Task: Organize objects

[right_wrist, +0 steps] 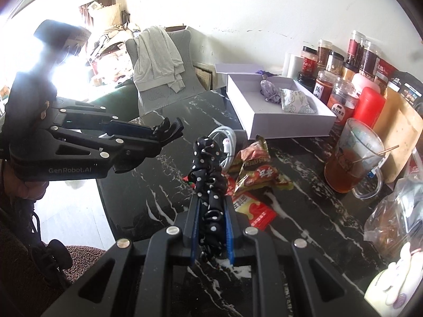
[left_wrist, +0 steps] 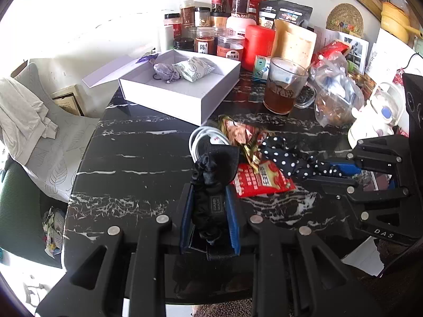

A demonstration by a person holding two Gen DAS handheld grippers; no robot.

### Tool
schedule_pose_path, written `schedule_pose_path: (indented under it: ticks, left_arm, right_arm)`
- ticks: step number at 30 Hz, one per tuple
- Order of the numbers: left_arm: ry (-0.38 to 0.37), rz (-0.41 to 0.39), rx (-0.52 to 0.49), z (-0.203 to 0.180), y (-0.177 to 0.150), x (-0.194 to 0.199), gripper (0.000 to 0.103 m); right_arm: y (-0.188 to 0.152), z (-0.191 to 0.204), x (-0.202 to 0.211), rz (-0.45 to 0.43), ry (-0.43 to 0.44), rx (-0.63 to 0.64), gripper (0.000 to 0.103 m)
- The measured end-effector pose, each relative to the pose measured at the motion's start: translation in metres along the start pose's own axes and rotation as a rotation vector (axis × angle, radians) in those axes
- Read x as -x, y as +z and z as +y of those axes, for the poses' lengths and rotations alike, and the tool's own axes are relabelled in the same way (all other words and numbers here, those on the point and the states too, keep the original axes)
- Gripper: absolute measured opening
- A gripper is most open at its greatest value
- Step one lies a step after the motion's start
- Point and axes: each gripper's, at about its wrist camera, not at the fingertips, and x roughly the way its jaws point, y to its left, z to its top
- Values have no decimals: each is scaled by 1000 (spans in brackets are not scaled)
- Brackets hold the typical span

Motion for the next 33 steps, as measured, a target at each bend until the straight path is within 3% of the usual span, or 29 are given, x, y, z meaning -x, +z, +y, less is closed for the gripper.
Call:
schedule_pose_path:
  ticks: [33]
  left_arm:
    - [7,-69,-41,32,142,-39,23]
  right_arm:
    - [104,-64,-23,-102,-33,27,15]
